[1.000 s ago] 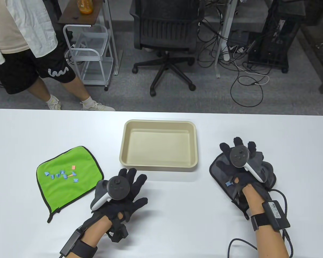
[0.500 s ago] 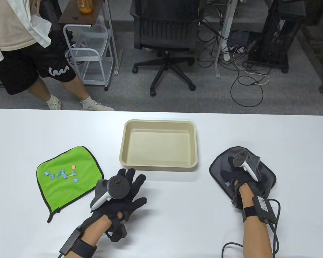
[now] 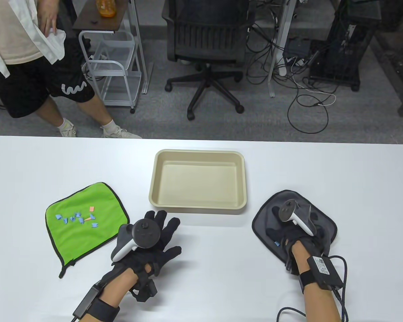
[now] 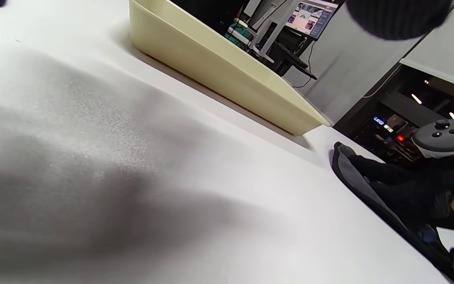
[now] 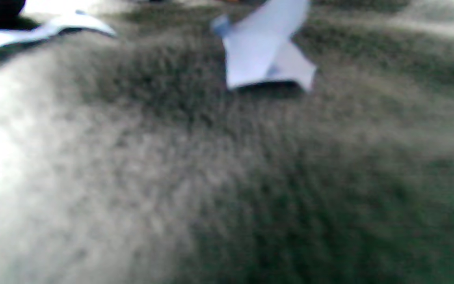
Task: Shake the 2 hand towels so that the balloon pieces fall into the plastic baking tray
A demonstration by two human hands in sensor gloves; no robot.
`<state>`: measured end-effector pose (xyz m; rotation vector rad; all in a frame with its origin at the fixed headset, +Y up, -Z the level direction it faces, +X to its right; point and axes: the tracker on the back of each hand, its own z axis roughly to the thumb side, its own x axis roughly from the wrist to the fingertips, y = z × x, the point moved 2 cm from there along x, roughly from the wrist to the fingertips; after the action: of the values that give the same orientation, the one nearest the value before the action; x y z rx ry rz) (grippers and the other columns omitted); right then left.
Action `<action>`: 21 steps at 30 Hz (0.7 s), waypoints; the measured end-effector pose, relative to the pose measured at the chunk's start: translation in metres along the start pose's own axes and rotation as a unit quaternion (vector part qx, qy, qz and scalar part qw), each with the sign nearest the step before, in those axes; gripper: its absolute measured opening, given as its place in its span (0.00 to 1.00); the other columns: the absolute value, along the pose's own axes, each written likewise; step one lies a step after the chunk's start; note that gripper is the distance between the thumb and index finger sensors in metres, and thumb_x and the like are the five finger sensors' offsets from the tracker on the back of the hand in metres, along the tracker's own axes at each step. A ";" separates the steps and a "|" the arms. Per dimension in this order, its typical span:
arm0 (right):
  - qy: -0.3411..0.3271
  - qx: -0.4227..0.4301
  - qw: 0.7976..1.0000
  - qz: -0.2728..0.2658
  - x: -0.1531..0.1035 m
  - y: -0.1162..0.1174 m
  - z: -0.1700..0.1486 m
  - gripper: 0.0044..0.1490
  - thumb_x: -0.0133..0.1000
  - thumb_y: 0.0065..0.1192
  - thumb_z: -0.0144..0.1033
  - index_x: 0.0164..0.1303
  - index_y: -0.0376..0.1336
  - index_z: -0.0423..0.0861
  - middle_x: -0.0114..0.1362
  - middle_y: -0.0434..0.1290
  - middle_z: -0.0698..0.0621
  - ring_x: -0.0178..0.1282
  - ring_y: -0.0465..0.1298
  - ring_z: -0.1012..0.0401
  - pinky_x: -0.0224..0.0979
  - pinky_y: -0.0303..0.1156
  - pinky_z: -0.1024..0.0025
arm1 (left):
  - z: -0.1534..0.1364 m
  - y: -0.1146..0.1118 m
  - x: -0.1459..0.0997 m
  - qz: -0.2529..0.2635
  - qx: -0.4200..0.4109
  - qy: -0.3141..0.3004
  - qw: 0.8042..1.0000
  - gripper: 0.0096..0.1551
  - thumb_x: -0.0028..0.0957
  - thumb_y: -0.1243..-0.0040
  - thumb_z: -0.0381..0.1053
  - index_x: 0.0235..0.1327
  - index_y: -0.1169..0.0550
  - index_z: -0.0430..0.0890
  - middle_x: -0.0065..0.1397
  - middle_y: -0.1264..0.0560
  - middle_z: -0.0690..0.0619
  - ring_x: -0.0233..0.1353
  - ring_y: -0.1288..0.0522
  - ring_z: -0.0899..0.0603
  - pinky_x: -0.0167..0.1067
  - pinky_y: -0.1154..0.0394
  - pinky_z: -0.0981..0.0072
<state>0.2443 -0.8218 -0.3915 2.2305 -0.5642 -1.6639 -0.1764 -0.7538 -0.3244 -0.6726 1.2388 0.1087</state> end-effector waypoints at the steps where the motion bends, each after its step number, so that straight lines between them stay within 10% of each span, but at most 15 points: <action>1: -0.011 -0.007 1.000 0.001 -0.006 0.003 0.004 0.52 0.36 0.51 0.79 0.69 0.34 0.86 0.89 0.27 0.60 0.85 0.33 0.35 0.74 0.51 0.22 | 0.000 0.000 0.000 0.000 0.000 0.000 1.000 0.49 0.40 0.53 0.71 0.69 0.62 0.72 0.80 0.74 0.57 0.78 0.82 0.41 0.69 0.70 0.25; 21: -0.239 -0.108 0.965 0.011 -0.094 0.055 0.164 0.54 0.34 0.51 0.78 0.66 0.32 0.88 0.88 0.24 0.63 0.86 0.30 0.36 0.75 0.47 0.21 | -0.014 0.007 -0.001 0.008 -0.014 0.023 1.000 0.49 0.40 0.52 0.71 0.69 0.62 0.72 0.80 0.74 0.57 0.78 0.82 0.40 0.69 0.70 0.25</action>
<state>0.0561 -0.8261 -0.3342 1.6662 -0.4816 -2.1486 -0.1920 -0.7552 -0.3287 -0.6933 1.2890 0.1257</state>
